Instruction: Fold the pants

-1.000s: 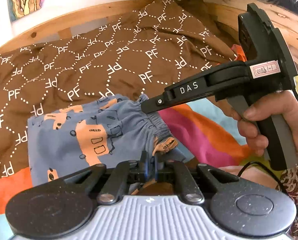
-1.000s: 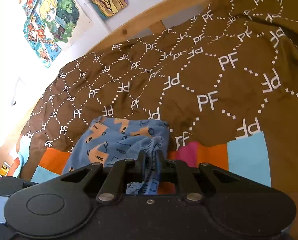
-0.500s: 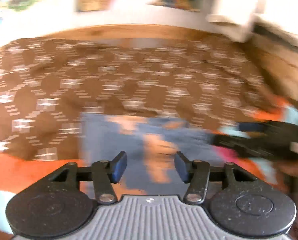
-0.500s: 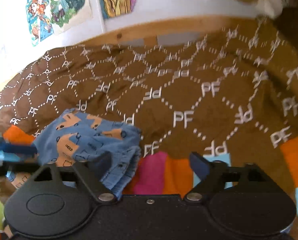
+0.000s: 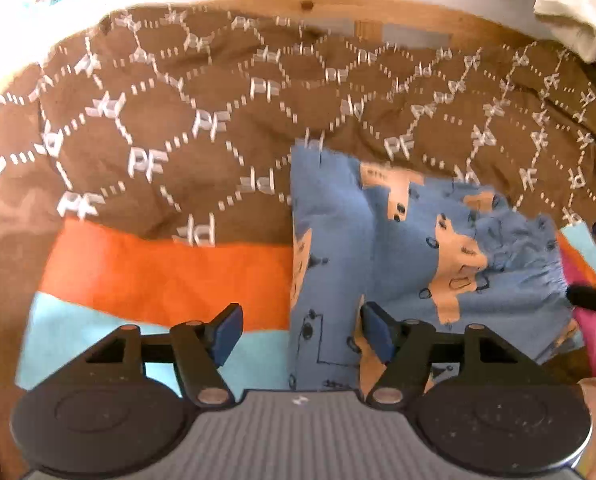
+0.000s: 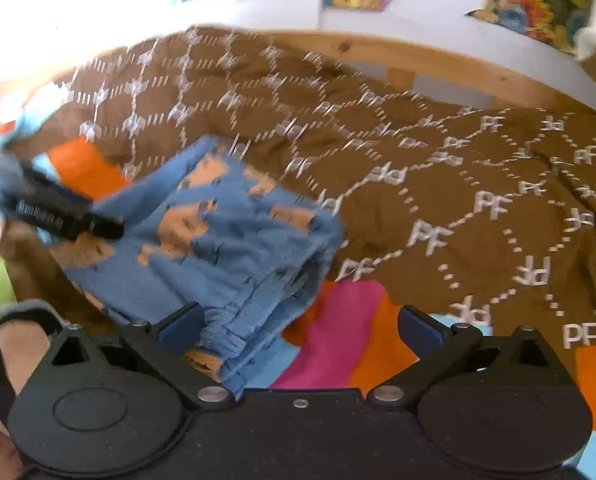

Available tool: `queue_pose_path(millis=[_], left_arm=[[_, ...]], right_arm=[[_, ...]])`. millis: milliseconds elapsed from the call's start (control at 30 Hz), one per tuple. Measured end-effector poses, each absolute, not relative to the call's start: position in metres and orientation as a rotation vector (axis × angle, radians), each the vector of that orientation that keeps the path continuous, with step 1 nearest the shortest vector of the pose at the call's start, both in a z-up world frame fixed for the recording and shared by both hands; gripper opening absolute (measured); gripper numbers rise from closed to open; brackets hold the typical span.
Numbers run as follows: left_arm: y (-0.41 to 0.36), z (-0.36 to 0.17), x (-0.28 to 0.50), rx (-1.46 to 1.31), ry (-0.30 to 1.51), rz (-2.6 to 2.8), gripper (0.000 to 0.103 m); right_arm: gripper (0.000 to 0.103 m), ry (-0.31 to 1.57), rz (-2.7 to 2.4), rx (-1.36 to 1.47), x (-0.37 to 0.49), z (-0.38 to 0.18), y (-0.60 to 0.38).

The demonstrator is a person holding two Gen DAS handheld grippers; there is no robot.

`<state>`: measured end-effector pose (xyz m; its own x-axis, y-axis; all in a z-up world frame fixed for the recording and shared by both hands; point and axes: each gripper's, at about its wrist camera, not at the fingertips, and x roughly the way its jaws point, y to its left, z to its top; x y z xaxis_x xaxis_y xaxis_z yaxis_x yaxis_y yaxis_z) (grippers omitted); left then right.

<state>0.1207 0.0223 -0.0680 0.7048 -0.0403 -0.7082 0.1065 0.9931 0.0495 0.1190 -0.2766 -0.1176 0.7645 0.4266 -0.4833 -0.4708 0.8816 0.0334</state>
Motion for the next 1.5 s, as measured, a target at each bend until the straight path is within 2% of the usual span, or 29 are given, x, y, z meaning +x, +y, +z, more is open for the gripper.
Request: queue_pose_path(millis=[200, 367, 567, 733, 833, 1000, 1167, 1500], left_arm=[[0.002, -0.046, 0.144, 0.192, 0.665, -0.138, 0.078], [-0.011, -0.063, 0.183, 0.224, 0.694, -0.126, 0.078], [0.009, -0.086, 0.201, 0.149, 0.781, -0.091, 0.086], [0.02, -0.076, 0.185, 0.074, 0.774, -0.084, 0.086], [0.026, -0.065, 0.163, 0.022, 0.769, -0.093, 0.092], [0.036, -0.067, 0.118, -0.016, 0.787, -0.104, 0.095], [0.039, -0.091, 0.101, 0.052, 0.866, -0.062, 0.097], [0.045, -0.088, 0.098, 0.012, 0.875, -0.061, 0.101]], right_arm=[[0.102, 0.418, 0.341, 0.075, 0.139, -0.111, -0.283], [0.102, 0.442, 0.413, 0.035, 0.167, -0.121, -0.252], [0.102, 0.49, 0.362, -0.068, 0.177, -0.141, -0.239], [0.102, 0.507, 0.273, 0.077, 0.173, -0.131, -0.264], [0.102, 0.509, 0.337, 0.164, 0.158, -0.117, -0.274], [0.102, 0.571, 0.491, 0.097, 0.131, -0.108, -0.264], [0.102, 0.708, 0.493, -0.105, 0.126, -0.127, -0.238], [0.102, 0.724, 0.579, 0.02, 0.131, -0.123, -0.254]])
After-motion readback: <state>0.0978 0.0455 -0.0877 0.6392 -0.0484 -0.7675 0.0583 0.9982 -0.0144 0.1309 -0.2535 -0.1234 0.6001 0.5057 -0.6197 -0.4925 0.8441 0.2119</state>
